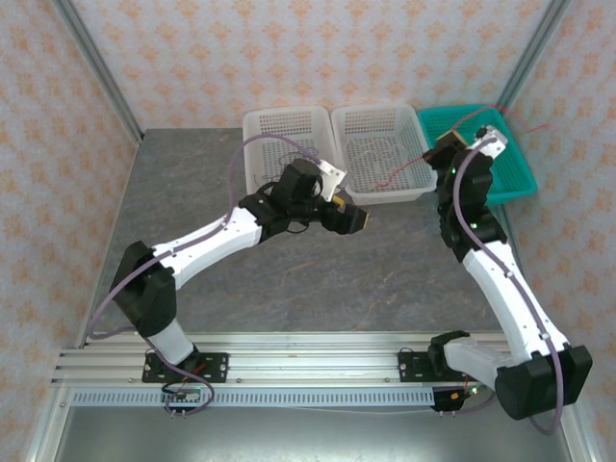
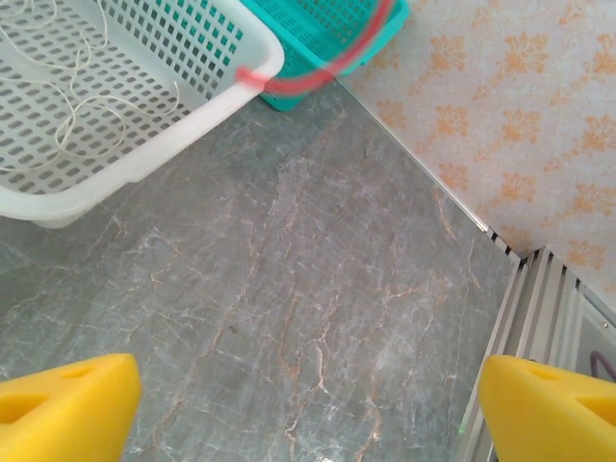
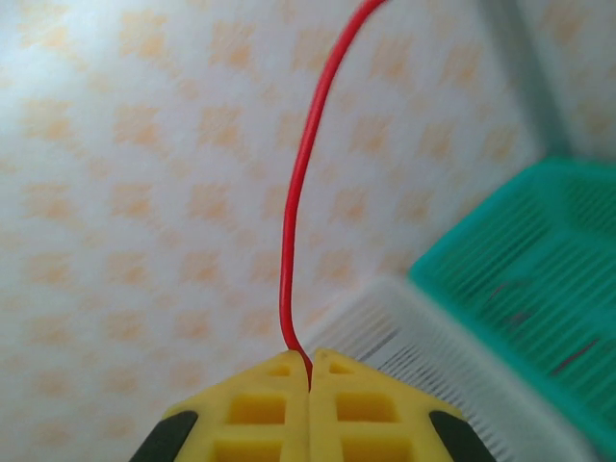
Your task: Untangle the cables
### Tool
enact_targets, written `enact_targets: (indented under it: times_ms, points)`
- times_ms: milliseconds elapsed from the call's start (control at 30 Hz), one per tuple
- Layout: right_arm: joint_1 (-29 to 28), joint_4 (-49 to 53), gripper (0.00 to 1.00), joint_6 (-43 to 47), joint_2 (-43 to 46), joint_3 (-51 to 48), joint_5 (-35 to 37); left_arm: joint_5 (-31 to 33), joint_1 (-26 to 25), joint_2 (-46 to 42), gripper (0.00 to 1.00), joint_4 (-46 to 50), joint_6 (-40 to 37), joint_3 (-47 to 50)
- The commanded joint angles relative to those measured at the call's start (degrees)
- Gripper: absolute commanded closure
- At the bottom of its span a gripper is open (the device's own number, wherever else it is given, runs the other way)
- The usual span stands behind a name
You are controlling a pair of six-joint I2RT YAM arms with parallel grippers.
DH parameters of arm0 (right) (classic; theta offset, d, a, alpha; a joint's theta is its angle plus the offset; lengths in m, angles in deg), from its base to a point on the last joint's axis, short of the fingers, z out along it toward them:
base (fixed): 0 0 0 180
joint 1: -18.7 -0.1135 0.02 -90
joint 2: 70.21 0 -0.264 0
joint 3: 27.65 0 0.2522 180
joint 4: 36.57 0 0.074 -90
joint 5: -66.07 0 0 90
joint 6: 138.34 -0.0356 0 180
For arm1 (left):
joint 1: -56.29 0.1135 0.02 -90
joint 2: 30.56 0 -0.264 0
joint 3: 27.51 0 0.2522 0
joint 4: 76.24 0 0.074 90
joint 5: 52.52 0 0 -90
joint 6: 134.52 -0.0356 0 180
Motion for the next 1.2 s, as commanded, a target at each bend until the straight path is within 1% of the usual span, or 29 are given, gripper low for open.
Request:
enact_targets:
  times_ms: [0, 67, 100, 200, 300, 400, 467, 500, 567, 633, 733, 767, 800, 900, 967, 1100, 1167]
  points:
    - [3.02, -7.31, 1.0, 19.19, -4.06, -0.87, 19.17, 0.91, 0.59, -5.17, 0.04, 2.31, -1.59, 1.22]
    - [5.79, -14.85, 1.0, 22.03, -6.43, -3.04, 22.57, 2.44, 0.7, -6.76, 0.01, 3.02, -1.71, 2.37]
    - [7.29, -17.07, 1.0, 22.37, -6.91, -3.77, 23.17, 3.12, 0.79, -7.55, 0.0, 3.4, -1.71, 3.01]
    - [10.88, -23.24, 1.0, 25.46, -9.49, -6.07, 19.22, 4.69, 0.83, -9.11, 0.0, 3.3, -1.24, 5.04]
    - [12.28, -32.42, 1.0, 31.48, -14.02, -8.31, 14.55, 5.27, 0.85, -9.22, 0.0, 2.83, -0.58, 5.99]
    - [13.26, -40.16, 1.0, 37.75, -18.99, -7.81, 13.42, 4.89, 0.94, -8.53, 0.0, 2.76, -0.01, 5.54]
    - [14.12, -42.54, 1.0, 38.43, -21.15, -6.89, 12.02, 4.83, 0.94, -8.22, 0.0, 2.78, 0.13, 5.02]
    - [14.62, -41.88, 1.0, 37.65, -21.99, -6.07, 10.88, 4.76, 0.94, -8.17, 0.0, 3.0, 0.15, 4.74]
    - [15.96, -35.5, 1.0, 33.61, -24.2, -2.63, 8.61, 5.26, 0.95, -8.16, 0.0, 3.14, -0.02, 4.66]
    - [16.9, -30.88, 1.0, 31.63, -26.88, -0.05, 5.64, 5.7, 0.95, -8.17, 0.0, 3.09, -0.03, 4.79]
    - [17.14, -29.36, 1.0, 34.06, -32.13, 2.66, 3.03, 6.18, 0.96, -8.73, 0.0, 2.66, 0.44, 5.56]
    - [17.39, -26.91, 1.0, 33.89, -33.82, 4.33, 1.32, 6.36, 0.9, -9.0, 0.0, 2.58, 0.64, 5.84]
    - [17.69, -22.77, 1.0, 33.15, -35.09, 6.37, -0.81, 6.62, 0.92, -9.25, 0.0, 2.5, 0.77, 6.17]
    - [17.98, -5.98, 1.0, 29.02, -40.09, 14.89, -9.19, 7.19, 0.92, -9.4, 0.0, 2.63, 0.92, 6.58]
    - [18.01, 5.33, 1.0, 25.61, -44.22, 21.34, -11.53, 7.16, 0.94, -9.48, 0.0, 2.49, 1.08, 6.76]
    - [18.46, 19.48, 1.0, 24.75, -52.28, 30.82, -16.71, 8.25, 0.95, -11.22, 0.0, 1.81, 1.78, 8.06]
    - [18.6, 28.96, 1.0, 26.39, -57.96, 38.57, -19.89, 9.09, 0.94, -12.4, 0.0, 1.78, 1.72, 8.96]
